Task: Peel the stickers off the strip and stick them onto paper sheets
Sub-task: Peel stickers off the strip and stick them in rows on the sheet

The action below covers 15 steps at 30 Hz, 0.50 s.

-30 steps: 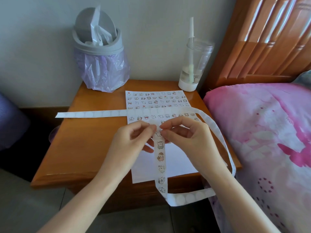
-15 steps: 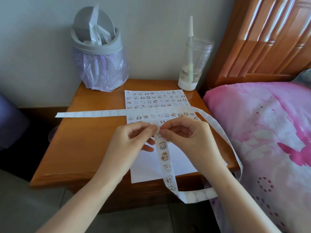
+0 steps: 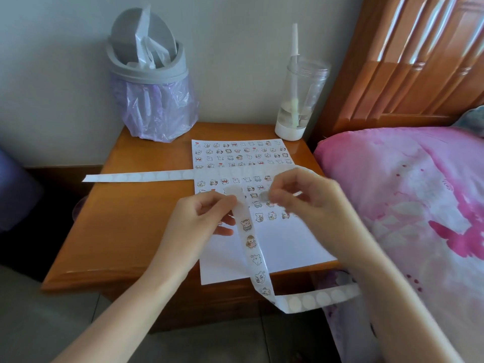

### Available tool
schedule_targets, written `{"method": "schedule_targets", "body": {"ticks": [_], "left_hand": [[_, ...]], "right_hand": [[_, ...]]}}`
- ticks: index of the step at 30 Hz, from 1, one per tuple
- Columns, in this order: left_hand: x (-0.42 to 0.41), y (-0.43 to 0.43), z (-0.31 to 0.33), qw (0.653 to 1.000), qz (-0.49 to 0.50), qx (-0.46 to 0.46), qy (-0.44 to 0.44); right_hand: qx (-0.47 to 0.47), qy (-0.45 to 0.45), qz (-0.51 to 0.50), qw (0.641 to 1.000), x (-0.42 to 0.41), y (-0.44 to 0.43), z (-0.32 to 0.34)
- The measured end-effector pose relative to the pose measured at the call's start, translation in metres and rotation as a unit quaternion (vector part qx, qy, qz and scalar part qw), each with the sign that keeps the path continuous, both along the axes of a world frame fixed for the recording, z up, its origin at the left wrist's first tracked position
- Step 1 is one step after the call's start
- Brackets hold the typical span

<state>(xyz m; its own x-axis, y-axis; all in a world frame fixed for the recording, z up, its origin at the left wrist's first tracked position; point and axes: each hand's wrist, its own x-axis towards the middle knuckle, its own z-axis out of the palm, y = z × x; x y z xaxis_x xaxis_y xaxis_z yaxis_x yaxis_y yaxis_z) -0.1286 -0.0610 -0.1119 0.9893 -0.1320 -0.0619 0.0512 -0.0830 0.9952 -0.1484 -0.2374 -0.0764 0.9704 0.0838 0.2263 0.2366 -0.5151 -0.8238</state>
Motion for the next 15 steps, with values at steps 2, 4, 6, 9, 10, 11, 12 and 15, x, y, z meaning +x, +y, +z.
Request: {"method": "schedule_targets", "body": {"ticks": [2,4,6,9,10,11,12,15], "left_hand": [[0.000,-0.001,-0.002,1.000,-0.002,0.020,-0.023],[-0.001,-0.001,-0.004,0.997,-0.008,0.047,-0.057],[-0.002,-0.002,-0.005,0.994,-0.012,0.072,-0.087],[-0.001,-0.001,-0.008,0.990,-0.025,0.093,-0.099],[-0.001,-0.001,-0.009,0.990,-0.032,0.099,-0.098],[-0.001,-0.002,-0.010,0.989,-0.039,0.105,-0.096],[-0.001,-0.003,-0.011,0.988,-0.046,0.110,-0.094],[0.000,-0.005,-0.015,0.985,-0.059,0.131,-0.093]], "right_hand": [[0.030,0.040,-0.037,0.998,0.004,-0.024,0.006],[0.009,0.097,-0.092,0.991,0.009,-0.049,0.007],[-0.012,0.155,-0.121,0.980,0.014,-0.067,0.003],[-0.027,0.202,-0.121,0.971,0.019,-0.078,-0.003],[-0.033,0.208,-0.117,0.971,0.019,-0.078,-0.005],[-0.042,0.210,-0.113,0.970,0.020,-0.078,-0.006],[-0.052,0.209,-0.109,0.970,0.020,-0.078,-0.007],[-0.059,0.205,-0.091,0.973,0.022,-0.074,-0.010]]}}
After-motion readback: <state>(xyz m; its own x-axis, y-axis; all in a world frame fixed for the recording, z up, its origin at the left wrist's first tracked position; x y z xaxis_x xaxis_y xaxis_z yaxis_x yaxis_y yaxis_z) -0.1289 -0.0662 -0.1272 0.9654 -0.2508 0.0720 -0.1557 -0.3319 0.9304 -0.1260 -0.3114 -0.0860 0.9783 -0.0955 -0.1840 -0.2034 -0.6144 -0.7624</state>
